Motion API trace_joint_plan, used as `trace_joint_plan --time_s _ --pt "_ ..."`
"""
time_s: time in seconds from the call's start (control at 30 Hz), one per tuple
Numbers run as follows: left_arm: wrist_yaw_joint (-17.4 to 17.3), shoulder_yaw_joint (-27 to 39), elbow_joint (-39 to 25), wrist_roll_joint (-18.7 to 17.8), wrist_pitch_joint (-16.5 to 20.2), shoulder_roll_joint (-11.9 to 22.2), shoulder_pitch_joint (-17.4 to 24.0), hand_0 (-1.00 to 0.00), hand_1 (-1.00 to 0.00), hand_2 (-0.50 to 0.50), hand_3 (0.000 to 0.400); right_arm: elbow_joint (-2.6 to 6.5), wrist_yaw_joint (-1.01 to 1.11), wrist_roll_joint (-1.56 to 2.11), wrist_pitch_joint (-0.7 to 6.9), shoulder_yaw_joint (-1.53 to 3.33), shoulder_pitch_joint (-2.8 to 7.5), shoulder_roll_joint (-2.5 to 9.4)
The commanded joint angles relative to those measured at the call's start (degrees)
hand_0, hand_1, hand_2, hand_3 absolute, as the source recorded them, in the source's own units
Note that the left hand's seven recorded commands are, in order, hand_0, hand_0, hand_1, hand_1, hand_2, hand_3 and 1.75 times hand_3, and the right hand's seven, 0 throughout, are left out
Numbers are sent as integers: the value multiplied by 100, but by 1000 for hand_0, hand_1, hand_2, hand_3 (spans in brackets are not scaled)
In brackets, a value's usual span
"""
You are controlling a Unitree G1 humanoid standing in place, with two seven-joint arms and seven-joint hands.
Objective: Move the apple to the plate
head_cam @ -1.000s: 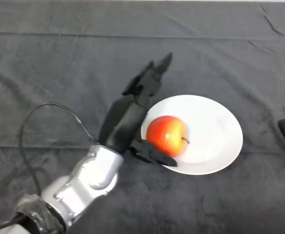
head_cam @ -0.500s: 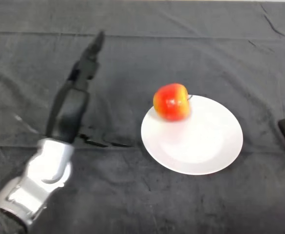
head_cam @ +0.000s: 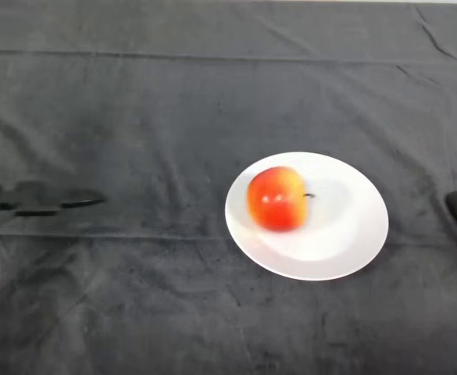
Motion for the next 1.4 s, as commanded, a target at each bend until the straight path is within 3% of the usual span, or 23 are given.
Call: trace_joint_plan --time_s 0.03,0.2,0.5,0.87,1.4 --pt "-101 279 221 -217 -159 465 193 0 0 0 0 -65 -22 -20 32 22 -71 -130" --pt "-354 843 627 -605 -361 616 399 0 0 0 0 -59 -20 -19 33 21 -73 -133" --pt "-744 1609 1475 -1021 -819 599 666 0 0 0 0 -40 -12 -18 35 18 -81 -141" --pt "-1460 2522 2409 -1722 -884 888 783 0 0 0 0 -9 3 -17 36 14 -93 -153" --pt "-1679 3156 3484 -1876 -825 1031 326 0 0 0 0 39 28 -19 35 8 -111 -171"
